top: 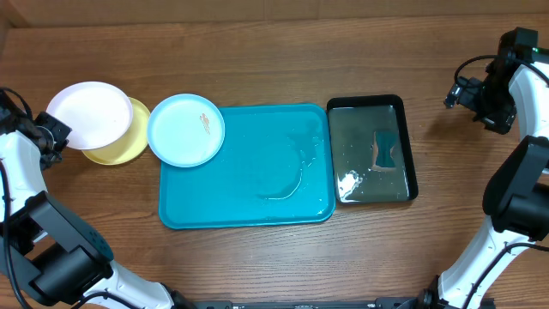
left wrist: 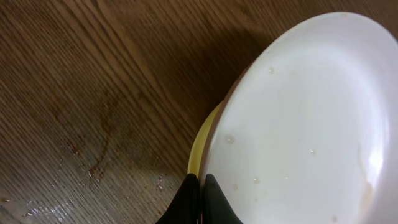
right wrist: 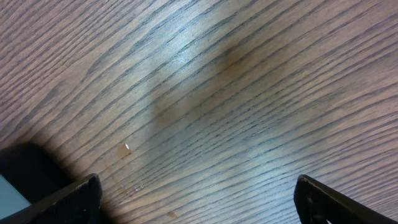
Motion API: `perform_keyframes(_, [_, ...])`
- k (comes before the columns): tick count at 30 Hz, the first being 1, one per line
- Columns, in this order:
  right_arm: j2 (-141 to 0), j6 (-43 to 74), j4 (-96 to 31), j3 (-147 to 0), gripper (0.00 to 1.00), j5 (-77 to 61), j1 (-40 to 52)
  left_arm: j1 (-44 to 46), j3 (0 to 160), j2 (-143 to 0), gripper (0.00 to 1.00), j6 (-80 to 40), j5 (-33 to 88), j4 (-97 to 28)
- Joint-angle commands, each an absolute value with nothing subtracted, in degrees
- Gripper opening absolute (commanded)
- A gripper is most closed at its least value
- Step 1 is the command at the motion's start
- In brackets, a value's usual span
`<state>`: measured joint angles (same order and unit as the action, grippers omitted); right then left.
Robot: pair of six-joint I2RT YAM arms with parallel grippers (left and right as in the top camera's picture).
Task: Clean dirty plates on tray and stack at the side
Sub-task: 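Lower the white plate onto the yellow plate and release, then move the left gripper to the light-blue plate's left rim and pinch it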
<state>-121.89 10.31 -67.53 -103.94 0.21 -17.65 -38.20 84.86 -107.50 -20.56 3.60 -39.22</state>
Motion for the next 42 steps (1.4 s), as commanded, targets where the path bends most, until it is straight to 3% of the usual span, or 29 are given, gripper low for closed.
perform_keyframes(1, [-120.2,10.5,-67.3,-105.0,1.00,-0.1,-17.8,-36.4,85.2,-109.1,0.04,-19.2,2.8,-38.9])
perform_keyframes(14, [-120.2,10.5,-67.3,-105.0,1.00,-0.1,-17.8,-31.6,85.2,-112.7,0.05,-18.0,-4.9,-38.0])
perform_keyframes(16, [-120.2,10.5,-67.3,-105.0,1.00,-0.1,-17.8,-31.3,85.2,-112.7,0.15,-17.9,-4.7,-38.1])
perform_keyframes(20, [-120.2,10.5,-67.3,-105.0,1.00,-0.1,-17.8,-31.1,85.3,-112.7,0.22,-17.7,-4.5,-38.1])
perform_keyframes(22, [-120.2,10.5,-67.3,-105.0,1.00,-0.1,-17.8,-31.1,85.3,-112.7,0.38,-17.7,-4.4,-38.1])
perform_keyframes(24, [-120.2,10.5,-67.3,-105.0,1.00,-0.1,-17.8,-31.1,85.3,-112.7,0.41,-17.7,-3.1,-38.4])
perform_keyframes(27, [-120.2,10.5,-67.3,-105.0,1.00,-0.1,-17.8,-31.0,85.5,-112.7,0.48,-12.2,8.6,-39.0])
perform_keyframes(30, [-120.2,10.5,-67.3,-105.0,1.00,-0.1,-17.8,-29.9,85.8,-112.7,0.49,-2.6,20.4,-38.7])
perform_keyframes(32, [-120.2,10.5,-67.3,-105.0,1.00,-0.1,-17.8,-28.6,86.1,-112.7,0.52,0.1,22.0,-38.8])
perform_keyframes(35, [-120.2,10.5,-67.3,-105.0,1.00,-0.1,-17.8,-25.2,86.1,-112.7,0.43,3.3,21.1,-39.0])
perform_keyframes(42, [-120.2,10.5,-67.3,-105.0,1.00,-0.1,-17.8,-16.6,86.0,-112.7,0.48,3.8,9.6,-39.3])
